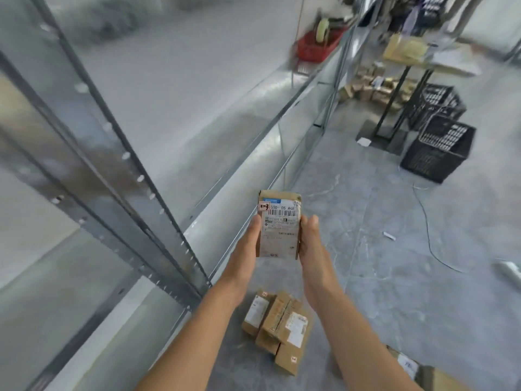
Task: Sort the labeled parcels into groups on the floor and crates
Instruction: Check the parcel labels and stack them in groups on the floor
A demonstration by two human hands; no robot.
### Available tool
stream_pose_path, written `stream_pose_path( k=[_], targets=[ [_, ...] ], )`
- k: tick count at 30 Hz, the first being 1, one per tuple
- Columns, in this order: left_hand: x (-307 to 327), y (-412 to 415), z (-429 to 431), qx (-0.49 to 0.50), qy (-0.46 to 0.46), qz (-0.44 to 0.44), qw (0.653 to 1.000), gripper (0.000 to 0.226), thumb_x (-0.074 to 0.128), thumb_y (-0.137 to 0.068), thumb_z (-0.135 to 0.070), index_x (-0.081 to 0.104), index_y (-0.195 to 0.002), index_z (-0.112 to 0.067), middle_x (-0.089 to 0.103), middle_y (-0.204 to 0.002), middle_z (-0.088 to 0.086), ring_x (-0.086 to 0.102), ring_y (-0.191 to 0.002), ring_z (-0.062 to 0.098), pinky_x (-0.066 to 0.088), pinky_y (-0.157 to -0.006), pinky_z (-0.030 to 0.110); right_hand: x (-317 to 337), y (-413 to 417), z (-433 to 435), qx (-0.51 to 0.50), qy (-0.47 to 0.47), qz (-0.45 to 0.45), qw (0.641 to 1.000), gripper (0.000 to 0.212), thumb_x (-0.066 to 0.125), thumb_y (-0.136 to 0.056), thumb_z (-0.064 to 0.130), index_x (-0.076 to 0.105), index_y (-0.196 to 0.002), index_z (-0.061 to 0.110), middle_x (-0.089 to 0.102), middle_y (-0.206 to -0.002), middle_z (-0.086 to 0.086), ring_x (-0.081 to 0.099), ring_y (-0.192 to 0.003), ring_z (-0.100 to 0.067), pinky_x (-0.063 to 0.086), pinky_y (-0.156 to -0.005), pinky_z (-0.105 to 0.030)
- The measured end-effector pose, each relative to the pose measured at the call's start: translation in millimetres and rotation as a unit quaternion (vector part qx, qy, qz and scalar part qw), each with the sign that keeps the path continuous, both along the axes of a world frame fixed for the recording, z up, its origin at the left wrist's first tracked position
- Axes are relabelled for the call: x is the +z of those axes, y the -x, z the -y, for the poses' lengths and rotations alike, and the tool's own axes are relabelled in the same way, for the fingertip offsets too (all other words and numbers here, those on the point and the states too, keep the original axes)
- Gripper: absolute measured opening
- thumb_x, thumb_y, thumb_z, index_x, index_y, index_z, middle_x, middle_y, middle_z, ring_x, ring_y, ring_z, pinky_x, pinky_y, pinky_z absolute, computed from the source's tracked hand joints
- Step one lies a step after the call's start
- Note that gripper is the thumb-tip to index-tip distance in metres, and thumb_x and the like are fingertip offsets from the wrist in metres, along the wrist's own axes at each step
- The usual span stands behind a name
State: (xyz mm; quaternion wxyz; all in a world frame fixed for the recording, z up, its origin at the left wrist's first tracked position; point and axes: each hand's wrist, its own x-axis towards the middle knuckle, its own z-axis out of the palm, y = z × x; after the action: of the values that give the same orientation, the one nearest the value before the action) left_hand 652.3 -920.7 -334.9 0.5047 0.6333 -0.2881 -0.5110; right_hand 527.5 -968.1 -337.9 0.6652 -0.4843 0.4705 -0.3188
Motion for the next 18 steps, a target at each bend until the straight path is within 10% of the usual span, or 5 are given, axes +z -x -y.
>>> stream_pose_path(
  k=[5,11,18],
  targets=[
    [72,6,-60,0.020,0.046,0.013,0.999,0.044,0.024,-0.104,-0.064,0.065,-0.117,-0.057,0.069,-0.120,-0.032,0.059,-0.114,-0.015,0.038,-0.112,0.028,72,0,-49,0.019,0.033,0.006,0.999,0.059,0.017,-0.101,0.073,0.068,-0.124,0.056,0.071,-0.125,0.023,0.057,-0.126,0.001,0.029,-0.119,-0.039],
    [146,12,-172,0.053,0.081,0.050,0.994,0.038,0.023,-0.106,-0.059,0.054,-0.128,-0.055,0.066,-0.111,-0.039,0.057,-0.103,-0.024,0.039,-0.091,0.009,138,-3,-145,0.068,0.081,0.027,0.994,0.059,0.020,-0.096,0.076,0.068,-0.123,0.056,0.071,-0.126,0.022,0.056,-0.126,0.000,0.029,-0.114,-0.039],
    [180,2,-304,0.136,0.075,0.069,0.985,0.041,0.021,-0.105,-0.062,0.055,-0.128,-0.056,0.063,-0.111,-0.039,0.057,-0.111,-0.012,0.037,-0.092,0.018,170,-25,-253,0.154,0.112,0.026,0.981,0.055,0.020,-0.097,0.077,0.070,-0.114,0.062,0.071,-0.119,0.030,0.055,-0.125,0.002,0.026,-0.123,-0.042]
  ],
)
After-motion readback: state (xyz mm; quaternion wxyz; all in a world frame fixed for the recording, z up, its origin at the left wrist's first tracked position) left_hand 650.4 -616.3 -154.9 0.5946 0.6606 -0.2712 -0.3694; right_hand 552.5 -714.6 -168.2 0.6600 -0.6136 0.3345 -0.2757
